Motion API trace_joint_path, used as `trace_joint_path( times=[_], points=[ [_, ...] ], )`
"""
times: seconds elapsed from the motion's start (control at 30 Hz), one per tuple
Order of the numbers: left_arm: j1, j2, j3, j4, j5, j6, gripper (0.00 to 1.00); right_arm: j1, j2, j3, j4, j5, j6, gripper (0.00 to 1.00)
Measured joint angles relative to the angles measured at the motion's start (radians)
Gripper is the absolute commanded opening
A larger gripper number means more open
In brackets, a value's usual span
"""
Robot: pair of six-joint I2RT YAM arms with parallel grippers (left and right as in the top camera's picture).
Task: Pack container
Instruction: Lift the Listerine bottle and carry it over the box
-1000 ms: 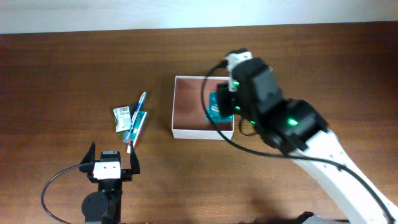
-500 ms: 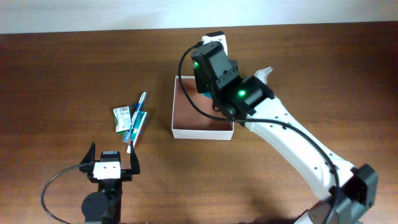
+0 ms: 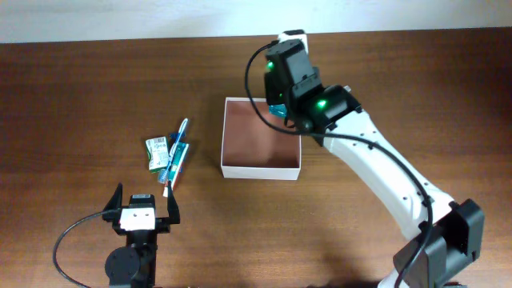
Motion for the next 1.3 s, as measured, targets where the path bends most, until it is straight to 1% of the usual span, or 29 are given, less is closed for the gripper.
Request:
trace_joint_path(
  times=[0.13, 0.37, 0.7, 0.9, 1.3],
  points=[
    [0.0, 0.0, 0.0, 0.0, 0.0, 0.0, 0.99, -0.03, 0.02, 0.0, -0.001, -0.074, -0.013, 0.18],
    [0.0, 0.0, 0.0, 0.0, 0.0, 0.0, 0.99, -0.03, 0.051, 0.0, -0.001, -0.111, -0.052, 0.18],
    [0.0, 0.0, 0.0, 0.0, 0.0, 0.0, 0.99, -0.03, 0.153, 0.0, 0.029, -0.105, -0.074, 0.18],
    [0.0, 0.0, 0.0, 0.0, 0.0, 0.0, 0.99, -0.03, 0.157, 0.0, 0.042, -0.067, -0.08, 0.18],
    [0.0, 0.0, 0.0, 0.0, 0.0, 0.0, 0.99, -0.03, 0.159, 0.0, 0.041, -0.05, -0.08, 0.18]
  ],
)
